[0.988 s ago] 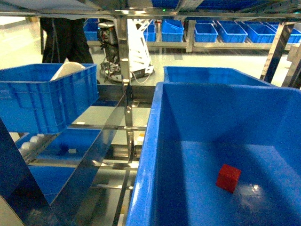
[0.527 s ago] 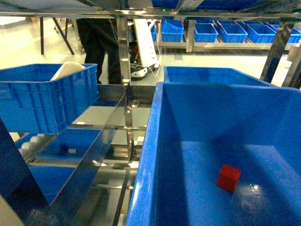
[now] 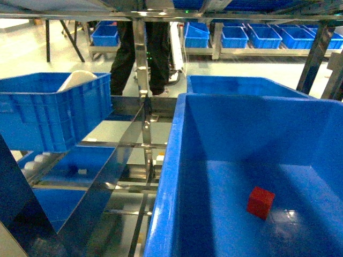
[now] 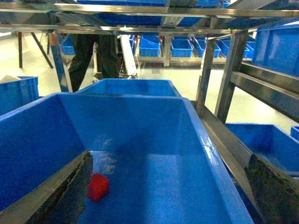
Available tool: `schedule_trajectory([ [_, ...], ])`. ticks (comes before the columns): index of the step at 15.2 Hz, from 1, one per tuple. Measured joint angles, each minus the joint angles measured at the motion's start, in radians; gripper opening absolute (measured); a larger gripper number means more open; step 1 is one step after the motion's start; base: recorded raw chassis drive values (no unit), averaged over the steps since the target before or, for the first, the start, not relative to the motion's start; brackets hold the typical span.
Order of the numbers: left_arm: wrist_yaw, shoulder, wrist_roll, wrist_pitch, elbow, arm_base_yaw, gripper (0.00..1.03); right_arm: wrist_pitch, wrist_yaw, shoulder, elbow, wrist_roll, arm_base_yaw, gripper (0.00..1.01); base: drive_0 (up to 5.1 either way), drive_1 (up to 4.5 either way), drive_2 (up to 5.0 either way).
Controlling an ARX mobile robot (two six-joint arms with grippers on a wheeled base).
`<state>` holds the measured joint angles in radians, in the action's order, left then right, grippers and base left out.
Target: Place magnetic block on left shelf second layer
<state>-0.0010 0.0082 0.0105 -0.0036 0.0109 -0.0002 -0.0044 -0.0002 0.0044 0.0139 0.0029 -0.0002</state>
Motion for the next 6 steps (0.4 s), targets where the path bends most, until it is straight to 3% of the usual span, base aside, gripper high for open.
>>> schedule_trajectory([
  [6,0.0,0.0,0.0,0.0,0.0,0.0,0.98,0.0,0.0,0.0,0.0,0.0,0.0,0.98,0.0,0.0,0.0],
])
